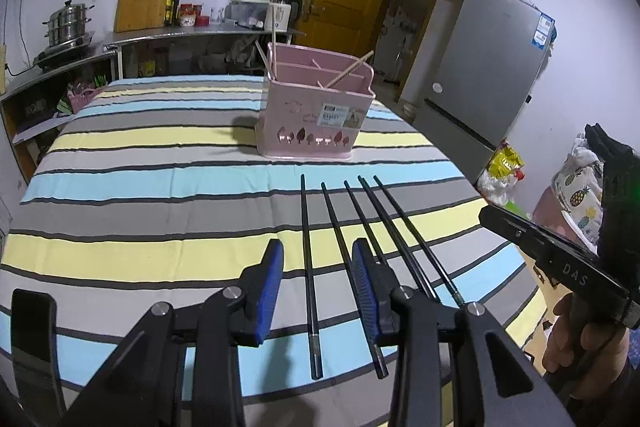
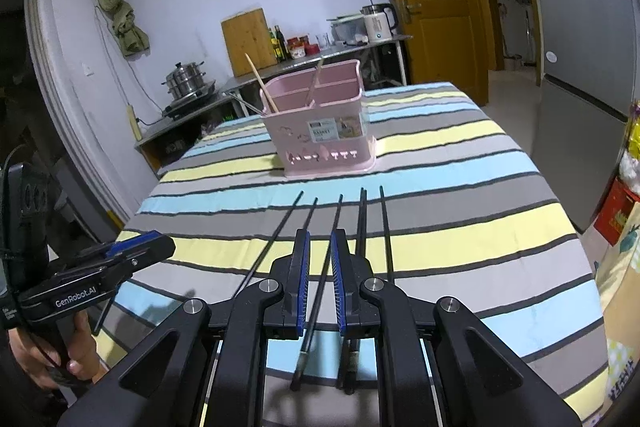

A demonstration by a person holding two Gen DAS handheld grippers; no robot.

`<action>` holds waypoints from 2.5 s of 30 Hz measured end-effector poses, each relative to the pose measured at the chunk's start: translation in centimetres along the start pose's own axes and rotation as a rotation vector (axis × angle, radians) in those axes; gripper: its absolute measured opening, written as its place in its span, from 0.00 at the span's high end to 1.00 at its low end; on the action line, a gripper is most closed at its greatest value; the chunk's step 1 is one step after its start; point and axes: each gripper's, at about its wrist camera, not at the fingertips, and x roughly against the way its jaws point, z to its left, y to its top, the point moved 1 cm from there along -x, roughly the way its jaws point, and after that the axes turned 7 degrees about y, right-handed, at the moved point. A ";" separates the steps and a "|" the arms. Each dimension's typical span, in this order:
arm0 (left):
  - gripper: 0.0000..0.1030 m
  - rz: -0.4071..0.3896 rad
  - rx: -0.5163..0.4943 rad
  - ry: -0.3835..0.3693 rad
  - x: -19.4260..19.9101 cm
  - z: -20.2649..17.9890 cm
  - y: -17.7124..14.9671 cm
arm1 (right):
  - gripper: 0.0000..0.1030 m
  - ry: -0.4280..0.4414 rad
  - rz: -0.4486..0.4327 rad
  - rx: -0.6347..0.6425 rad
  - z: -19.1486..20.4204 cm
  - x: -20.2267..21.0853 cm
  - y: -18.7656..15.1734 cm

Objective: Organize utensils
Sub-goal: 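Withdraw the right gripper and move it toward the black chopsticks, then close the right gripper on a thin black chopstick, then lift the black chopstick upright and carry it over the pink basket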

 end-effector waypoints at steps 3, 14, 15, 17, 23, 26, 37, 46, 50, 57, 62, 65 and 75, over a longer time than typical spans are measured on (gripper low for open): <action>0.64 0.019 -0.003 -0.002 -1.1 -0.1 0.3 | 0.89 -0.008 0.014 -0.008 -0.7 -0.8 -0.1; 0.64 0.106 -0.036 0.014 -6.7 -0.5 1.4 | 0.89 -0.048 0.093 -0.025 -3.4 -4.8 0.5; 0.64 0.114 -0.040 0.018 -7.3 -0.6 1.5 | 0.89 -0.056 0.105 -0.022 -3.7 -5.4 0.7; 0.64 0.131 -0.042 0.021 -8.5 -0.6 1.9 | 0.89 -0.066 0.124 -0.017 -4.2 -6.3 1.0; 0.64 0.169 -0.046 0.029 -11.5 -0.4 2.8 | 0.89 -0.097 0.182 0.000 -5.3 -9.2 1.8; 0.64 0.184 -0.054 0.026 -12.8 -0.6 3.1 | 0.89 -0.108 0.210 0.005 -5.8 -10.6 2.0; 0.64 0.208 -0.097 0.051 -15.2 -1.1 3.8 | 0.89 -0.129 0.283 0.022 -7.0 -14.0 2.5; 0.83 0.220 -0.154 0.110 -15.6 -1.6 3.9 | 0.90 -0.145 0.319 0.028 -6.8 -15.1 3.0; 0.92 0.235 -0.161 0.122 -15.6 -1.8 3.9 | 0.95 -0.150 0.331 0.037 -6.7 -15.2 3.1; 0.94 0.242 -0.131 0.099 -15.0 -1.5 5.0 | 0.96 -0.125 0.311 0.029 -6.0 -14.2 3.8; 0.95 0.201 -0.120 0.082 -12.9 -1.4 6.3 | 0.96 -0.110 0.267 0.037 -5.1 -12.7 5.1; 0.95 0.168 -0.125 0.072 -11.4 -1.6 7.4 | 0.96 -0.105 0.234 0.043 -4.6 -11.6 6.0; 0.95 0.069 -0.143 0.050 -7.2 -2.3 10.4 | 0.96 -0.107 0.129 0.066 -3.1 -7.8 9.3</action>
